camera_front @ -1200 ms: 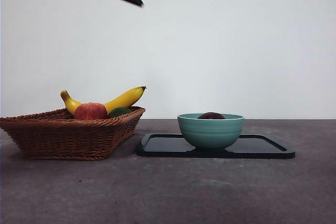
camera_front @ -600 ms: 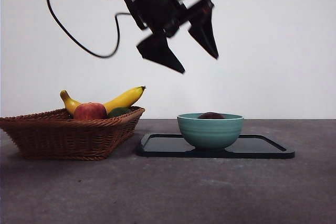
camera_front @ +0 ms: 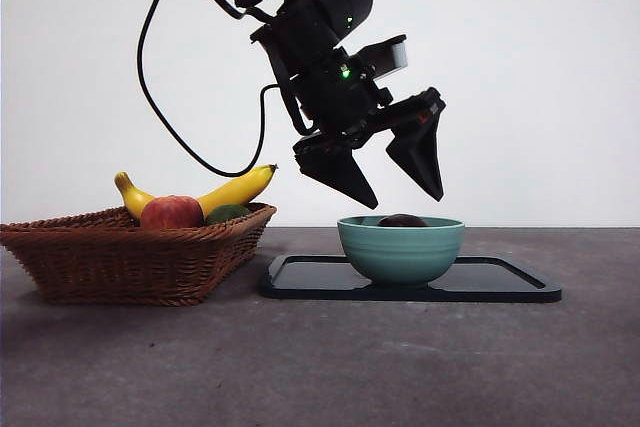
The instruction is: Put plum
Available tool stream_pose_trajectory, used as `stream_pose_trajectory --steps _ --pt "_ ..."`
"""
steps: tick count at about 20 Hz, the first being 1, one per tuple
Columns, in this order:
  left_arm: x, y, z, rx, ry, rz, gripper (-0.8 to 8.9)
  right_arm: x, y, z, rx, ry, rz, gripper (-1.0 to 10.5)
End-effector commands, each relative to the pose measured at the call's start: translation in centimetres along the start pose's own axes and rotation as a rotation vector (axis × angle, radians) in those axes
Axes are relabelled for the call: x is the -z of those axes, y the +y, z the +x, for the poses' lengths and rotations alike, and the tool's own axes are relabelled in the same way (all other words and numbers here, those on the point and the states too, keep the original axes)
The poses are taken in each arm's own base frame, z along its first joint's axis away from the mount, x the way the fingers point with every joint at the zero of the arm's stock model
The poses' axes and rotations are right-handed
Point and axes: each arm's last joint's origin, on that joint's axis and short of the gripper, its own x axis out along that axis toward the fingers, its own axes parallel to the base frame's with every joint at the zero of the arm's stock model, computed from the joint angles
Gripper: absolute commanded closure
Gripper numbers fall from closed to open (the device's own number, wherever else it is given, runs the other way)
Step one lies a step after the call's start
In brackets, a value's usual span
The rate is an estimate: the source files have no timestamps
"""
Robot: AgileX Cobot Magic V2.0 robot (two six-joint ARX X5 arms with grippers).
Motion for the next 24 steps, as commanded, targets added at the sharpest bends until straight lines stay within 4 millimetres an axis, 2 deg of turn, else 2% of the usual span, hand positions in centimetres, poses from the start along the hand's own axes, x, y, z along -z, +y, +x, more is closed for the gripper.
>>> stream_pose_trajectory --steps 1,11,14,19,22,24 --pt "-0.2 -0.3 1.2 0.0 -0.001 0.047 3.5 -0.2 0.1 0.0 -0.008 -0.007 0.004 7.4" --pt "1.0 -0.7 3.4 0.017 0.055 0.047 3.58 -0.2 0.1 0.0 -0.006 -0.005 0.005 7.4" --pt "1.1 -0.8 3.5 0.019 0.063 0.048 4.39 -0.2 0.1 0.0 -0.004 -0.006 0.005 7.4" --pt "1.4 -0.8 3.5 -0.002 0.094 0.044 4.47 -0.2 0.1 0.0 -0.004 -0.006 0.005 7.4" --pt "1.4 -0.8 3.5 -0.002 0.103 0.042 5.15 -0.2 0.1 0.0 -0.004 -0.005 0.005 7.4" --pt "1.4 -0.8 3.4 -0.003 0.101 0.042 5.15 -0.2 0.1 0.0 -0.004 -0.006 0.005 7.4"
